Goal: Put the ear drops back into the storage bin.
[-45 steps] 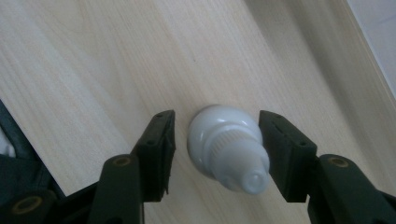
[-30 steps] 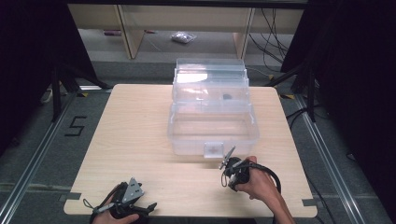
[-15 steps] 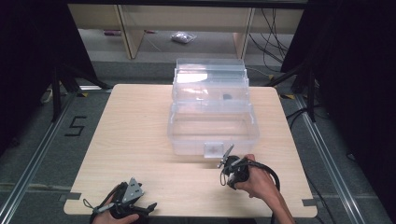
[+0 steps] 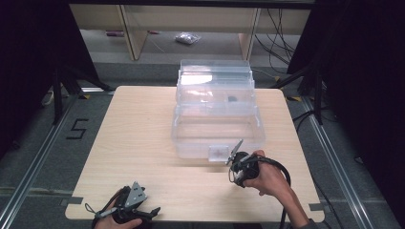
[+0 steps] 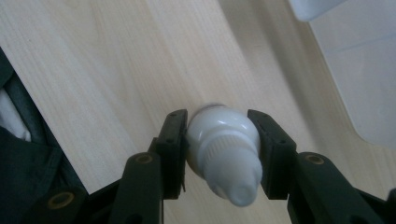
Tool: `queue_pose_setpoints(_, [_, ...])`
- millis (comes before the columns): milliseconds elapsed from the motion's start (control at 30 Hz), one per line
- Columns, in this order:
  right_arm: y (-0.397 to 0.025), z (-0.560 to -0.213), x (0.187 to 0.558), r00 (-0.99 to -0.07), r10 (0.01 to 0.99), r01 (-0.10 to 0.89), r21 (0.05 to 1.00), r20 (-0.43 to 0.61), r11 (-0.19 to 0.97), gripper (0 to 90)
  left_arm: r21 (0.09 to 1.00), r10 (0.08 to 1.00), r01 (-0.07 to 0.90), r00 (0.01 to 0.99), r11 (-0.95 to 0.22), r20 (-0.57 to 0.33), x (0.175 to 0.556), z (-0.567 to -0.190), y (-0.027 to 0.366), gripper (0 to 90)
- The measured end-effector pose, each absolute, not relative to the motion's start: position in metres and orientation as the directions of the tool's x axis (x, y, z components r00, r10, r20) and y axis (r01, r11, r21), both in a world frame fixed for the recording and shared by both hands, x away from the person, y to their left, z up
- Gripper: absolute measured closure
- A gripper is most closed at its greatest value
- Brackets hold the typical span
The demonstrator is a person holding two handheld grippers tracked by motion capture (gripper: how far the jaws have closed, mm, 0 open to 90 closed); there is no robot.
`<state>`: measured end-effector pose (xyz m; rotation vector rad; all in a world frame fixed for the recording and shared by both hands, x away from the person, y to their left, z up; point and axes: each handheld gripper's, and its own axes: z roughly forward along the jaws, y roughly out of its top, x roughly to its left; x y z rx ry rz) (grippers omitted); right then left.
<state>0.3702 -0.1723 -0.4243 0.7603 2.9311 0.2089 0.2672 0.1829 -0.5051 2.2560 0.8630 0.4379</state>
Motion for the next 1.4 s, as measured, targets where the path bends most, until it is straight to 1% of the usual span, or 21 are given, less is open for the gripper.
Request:
queue_pose_setpoints(100, [-0.175,-0.419,0.373,-0.870,0.489,0.474,0.169,-0.060,0.864,60.0,0.691,0.691,0.470,0.721,-0.549,0.058,0.267,-0.505,0.183,15.1])
queue_pose_setpoints(267, [-0.178,-0.412,0.376,-0.877,0.479,0.465,0.184,-0.035,0.866,60.0,0.693,0.688,0.462,0.723,-0.554,0.068,0.267,-0.505,0.183,15.1])
queue_pose_setpoints(300, [-0.179,-0.411,0.377,-0.877,0.481,0.468,0.195,-0.018,0.862,60.1,0.693,0.687,0.461,0.723,-0.554,0.068,0.267,-0.505,0.183,15.1])
queue_pose_setpoints(467, [-0.182,-0.403,0.381,-0.882,0.471,0.459,0.207,-0.013,0.864,60.1,0.691,0.690,0.468,0.721,-0.551,0.062,0.267,-0.506,0.183,15.1])
queue_pose_setpoints(733, [-0.185,-0.383,0.385,-0.881,0.472,0.459,0.200,-0.021,0.866,60.1,0.685,0.684,0.463,0.726,-0.563,0.072,0.268,-0.505,0.183,15.1])
queue_pose_setpoints(767, [-0.185,-0.379,0.384,-0.869,0.495,0.482,0.197,-0.016,0.854,60.1,0.691,0.686,0.459,0.724,-0.558,0.072,0.268,-0.505,0.183,15.1])
queue_pose_setpoints(800, [-0.185,-0.379,0.384,-0.869,0.495,0.482,0.197,-0.016,0.854,60.1,0.691,0.686,0.459,0.724,-0.558,0.072,0.268,-0.505,0.183,15.1])
queue_pose_setpoints(900, [-0.187,-0.366,0.389,-0.878,0.478,0.463,0.214,-0.022,0.861,60.1,0.684,0.685,0.464,0.725,-0.562,0.071,0.268,-0.505,0.183,15.1])
queue_pose_setpoints(933, [-0.187,-0.363,0.388,-0.870,0.492,0.479,0.208,-0.015,0.853,60.1,0.686,0.687,0.464,0.723,-0.561,0.073,0.268,-0.506,0.183,15.0])
queue_pose_setpoints(1000, [-0.187,-0.360,0.389,-0.869,0.494,0.479,0.214,-0.017,0.851,60.1,0.689,0.686,0.462,0.724,-0.558,0.071,0.268,-0.505,0.183,15.1])
queue_pose_setpoints(1033, [-0.188,-0.354,0.393,-0.879,0.476,0.459,0.220,-0.027,0.861,60.1,0.684,0.682,0.462,0.727,-0.564,0.072,0.268,-0.505,0.183,15.1])
queue_pose_setpoints(1167, [-0.189,-0.347,0.397,-0.878,0.477,0.461,0.218,-0.026,0.860,60.1,0.687,0.691,0.471,0.720,-0.553,0.062,0.268,-0.506,0.183,15.1])
queue_pose_setpoints(1200, [-0.189,-0.344,0.398,-0.869,0.495,0.480,0.210,-0.024,0.852,60.1,0.693,0.685,0.461,0.726,-0.555,0.066,0.268,-0.506,0.183,15.0])
queue_pose_setpoints(1267, [-0.190,-0.341,0.404,-0.879,0.476,0.460,0.213,-0.030,0.862,60.1,0.685,0.684,0.464,0.726,-0.562,0.070,0.268,-0.505,0.183,15.1])
queue_pose_setpoints(1300, [-0.189,-0.337,0.407,-0.856,0.517,0.502,0.207,-0.023,0.840,60.1,0.688,0.685,0.466,0.725,-0.557,0.063,0.267,-0.505,0.183,15.1])
queue_pose_setpoints(1333, [-0.191,-0.336,0.411,-0.871,0.492,0.476,0.215,-0.025,0.853,60.1,0.686,0.684,0.463,0.726,-0.561,0.069,0.268,-0.505,0.183,15.1])
queue_pose_setpoints(1400, [-0.192,-0.333,0.417,-0.865,0.501,0.484,0.217,-0.029,0.848,60.1,0.681,0.681,0.462,0.729,-0.568,0.073,0.268,-0.505,0.184,15.1])
